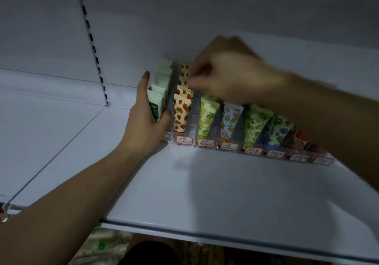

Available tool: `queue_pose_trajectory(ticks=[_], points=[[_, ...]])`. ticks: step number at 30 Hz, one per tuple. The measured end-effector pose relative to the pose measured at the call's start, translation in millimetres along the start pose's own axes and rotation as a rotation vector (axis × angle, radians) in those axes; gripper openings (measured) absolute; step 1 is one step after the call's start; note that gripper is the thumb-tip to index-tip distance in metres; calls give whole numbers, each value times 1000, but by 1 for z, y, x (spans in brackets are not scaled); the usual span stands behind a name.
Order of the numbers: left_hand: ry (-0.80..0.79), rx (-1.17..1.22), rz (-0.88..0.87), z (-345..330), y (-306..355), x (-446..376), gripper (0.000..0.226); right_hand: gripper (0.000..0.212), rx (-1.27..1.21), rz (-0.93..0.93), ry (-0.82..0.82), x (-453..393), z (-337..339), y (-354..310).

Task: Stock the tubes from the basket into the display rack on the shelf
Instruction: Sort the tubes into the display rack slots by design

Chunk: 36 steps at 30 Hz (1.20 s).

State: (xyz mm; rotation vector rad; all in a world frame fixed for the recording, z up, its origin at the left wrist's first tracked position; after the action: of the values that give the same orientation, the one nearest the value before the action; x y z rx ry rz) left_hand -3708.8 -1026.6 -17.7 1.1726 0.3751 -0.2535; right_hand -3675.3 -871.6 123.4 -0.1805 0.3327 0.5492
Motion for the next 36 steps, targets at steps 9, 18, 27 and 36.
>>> queue_pose_trajectory(ticks=[9, 18, 27, 36], points=[[13, 13, -34, 2, -3, -3, 71, 9, 49, -117, -47, -5, -41, -15], [15, 0, -59, 3, 2, -1, 63, 21, 77, -24, 65, -12, -3, -7], [22, -9, -44, 3, 2, 0, 54, 20, 41, -126, -44, -15, -29, 5], [0, -19, -36, 2, 2, -1, 53, 26, -24, -198, -39, -32, -23, 18]])
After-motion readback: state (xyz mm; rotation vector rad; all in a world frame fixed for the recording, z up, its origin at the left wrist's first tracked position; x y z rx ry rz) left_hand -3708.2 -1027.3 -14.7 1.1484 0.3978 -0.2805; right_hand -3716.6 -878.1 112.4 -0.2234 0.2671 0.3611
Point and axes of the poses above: each hand's wrist, its own x-axis away from the middle knuckle, its own z-axis out of the back of the hand, y = z × x, the point moved 6 cm from there along -x, towards the middle knuckle, and after that the axes turned 8 degrees about z, right-handed, at the moved point
